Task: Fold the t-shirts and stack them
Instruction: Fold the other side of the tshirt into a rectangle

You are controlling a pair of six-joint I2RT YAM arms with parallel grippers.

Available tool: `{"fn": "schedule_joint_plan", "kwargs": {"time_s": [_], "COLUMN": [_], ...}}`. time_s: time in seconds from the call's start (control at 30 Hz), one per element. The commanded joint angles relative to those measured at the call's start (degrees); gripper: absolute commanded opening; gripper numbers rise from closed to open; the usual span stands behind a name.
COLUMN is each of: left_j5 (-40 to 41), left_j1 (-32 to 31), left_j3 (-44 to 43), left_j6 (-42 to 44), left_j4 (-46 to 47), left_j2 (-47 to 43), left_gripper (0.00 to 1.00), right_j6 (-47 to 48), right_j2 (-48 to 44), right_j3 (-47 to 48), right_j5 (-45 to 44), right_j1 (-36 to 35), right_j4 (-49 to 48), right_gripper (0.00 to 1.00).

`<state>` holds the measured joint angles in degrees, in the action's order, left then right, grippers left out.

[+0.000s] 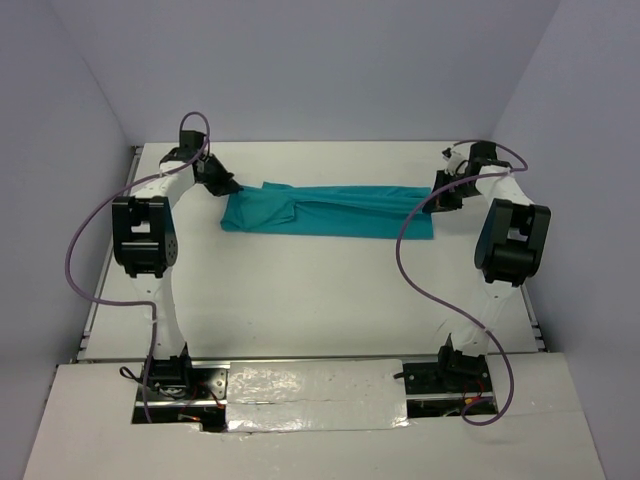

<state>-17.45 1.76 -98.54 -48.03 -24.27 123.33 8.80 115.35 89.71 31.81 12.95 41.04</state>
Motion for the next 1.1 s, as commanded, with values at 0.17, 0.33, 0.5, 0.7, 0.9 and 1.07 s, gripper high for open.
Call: {"fn": "schedule_joint_plan", "kwargs": {"time_s": [0.17, 0.33, 0.5, 0.7, 0.9, 1.07], "left_j5": [1.28, 1.81, 2.07, 2.33, 2.16, 1.28], "left_j1": [0.53, 0.61, 0.61, 0.61, 0.61, 0.53], "left_j3": [-5.43, -5.96, -6.40, -6.49, -6.40, -5.61], "left_j6": [1.27, 1.01, 0.75, 0.75, 0.83, 0.48], "left_j4": [-2.44, -2.27, -2.27, -2.36, -2.27, -1.48], "left_j2": [4.90, 5.52, 6.13, 6.75, 6.66, 5.70], "left_gripper": [0.00, 0.00, 0.00, 0.00, 0.00, 0.05], "right_j6": [-0.62, -1.32, -1.77, -3.87, -3.88, -1.77], "right_j2": [1.19, 1.63, 1.55, 1.45, 2.86, -0.03], "right_j3": [1.34, 1.69, 1.34, 1.52, 3.19, 3.45], "right_j5": [-1.75, -2.02, -1.67, -1.49, -3.25, -2.98], "right_j1": [-0.29, -0.29, -0.29, -0.38, -0.56, -0.29], "right_j4": [-3.42, -4.21, -5.00, -6.67, -6.23, -5.97], "right_gripper": [0.00, 0.00, 0.00, 0.00, 0.21, 0.39]}}
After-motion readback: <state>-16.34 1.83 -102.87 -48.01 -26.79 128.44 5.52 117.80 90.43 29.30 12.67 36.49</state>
